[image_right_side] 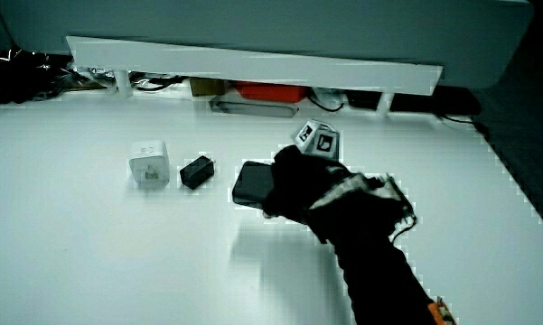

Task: Place battery

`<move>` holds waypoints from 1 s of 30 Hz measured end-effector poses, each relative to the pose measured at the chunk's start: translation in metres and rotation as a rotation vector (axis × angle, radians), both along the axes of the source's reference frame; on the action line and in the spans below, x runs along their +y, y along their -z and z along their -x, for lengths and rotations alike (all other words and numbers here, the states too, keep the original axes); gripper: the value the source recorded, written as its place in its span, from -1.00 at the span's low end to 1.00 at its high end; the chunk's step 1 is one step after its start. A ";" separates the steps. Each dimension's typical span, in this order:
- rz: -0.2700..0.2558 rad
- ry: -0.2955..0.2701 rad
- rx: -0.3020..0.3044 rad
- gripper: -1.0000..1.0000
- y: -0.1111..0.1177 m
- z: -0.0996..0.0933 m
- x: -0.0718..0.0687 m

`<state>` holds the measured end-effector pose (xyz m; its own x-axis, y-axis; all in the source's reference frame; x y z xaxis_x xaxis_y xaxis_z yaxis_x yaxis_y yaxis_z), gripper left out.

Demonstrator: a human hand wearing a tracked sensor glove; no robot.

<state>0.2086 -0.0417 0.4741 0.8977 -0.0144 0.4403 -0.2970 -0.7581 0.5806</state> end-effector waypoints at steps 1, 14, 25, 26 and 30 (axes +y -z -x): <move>0.009 -0.010 -0.003 0.00 -0.006 -0.004 -0.001; 0.090 -0.117 0.043 0.00 -0.057 -0.029 0.001; 0.128 -0.112 0.067 0.00 -0.073 -0.027 0.004; 0.133 -0.105 0.052 -0.05 -0.067 -0.024 0.004; 0.155 -0.106 0.060 -0.23 -0.071 -0.024 0.005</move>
<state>0.2328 -0.0365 0.5446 0.9151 0.1456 0.3760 -0.1819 -0.6833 0.7071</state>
